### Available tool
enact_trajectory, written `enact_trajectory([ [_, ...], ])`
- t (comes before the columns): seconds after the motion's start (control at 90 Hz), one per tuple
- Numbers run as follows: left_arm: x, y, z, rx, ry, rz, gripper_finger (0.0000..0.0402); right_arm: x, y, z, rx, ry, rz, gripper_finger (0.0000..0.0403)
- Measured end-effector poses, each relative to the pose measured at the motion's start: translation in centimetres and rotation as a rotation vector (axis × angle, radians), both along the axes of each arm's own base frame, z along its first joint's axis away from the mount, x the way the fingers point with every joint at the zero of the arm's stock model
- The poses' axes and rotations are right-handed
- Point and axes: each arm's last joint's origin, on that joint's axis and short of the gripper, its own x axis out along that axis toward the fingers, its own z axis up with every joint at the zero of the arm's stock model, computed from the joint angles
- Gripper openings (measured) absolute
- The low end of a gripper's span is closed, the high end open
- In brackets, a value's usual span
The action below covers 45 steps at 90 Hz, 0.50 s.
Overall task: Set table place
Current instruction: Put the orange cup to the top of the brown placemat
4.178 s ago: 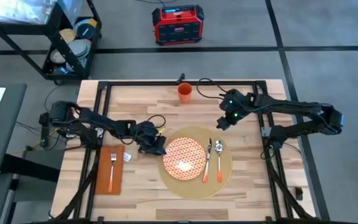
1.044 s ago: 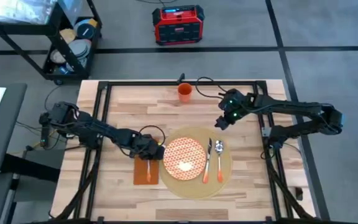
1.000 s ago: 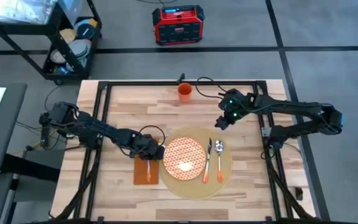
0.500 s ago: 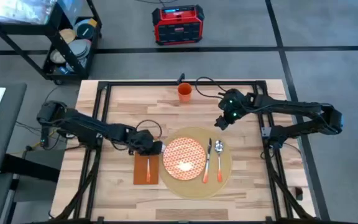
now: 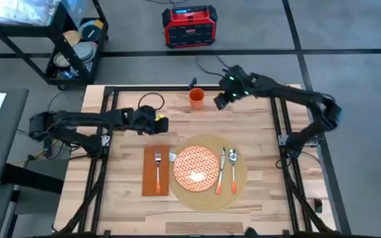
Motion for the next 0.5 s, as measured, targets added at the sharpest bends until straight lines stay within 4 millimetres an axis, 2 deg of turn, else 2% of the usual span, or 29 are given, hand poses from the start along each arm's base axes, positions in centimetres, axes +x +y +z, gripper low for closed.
enact_trajectory([
  [0.167, -0.4, 0.7, -0.1, 0.015, 0.027, -0.068, 0.0005, 3.5, -2.7, 0.7, -0.032, 0.032, 0.051, 0.0134],
  [0.344, -0.4, 0.8, -0.1, 0.022, 0.024, -0.115, 0.0045, 6.1, -4.9, 1.7, -0.056, 0.055, 0.043, 0.0189],
  [0.5, -0.7, 0.7, -0.4, 0.018, 0.065, -0.141, 0.0081, 7.5, -6.0, 0.1, -0.045, 0.126, 0.042, 0.0207],
])
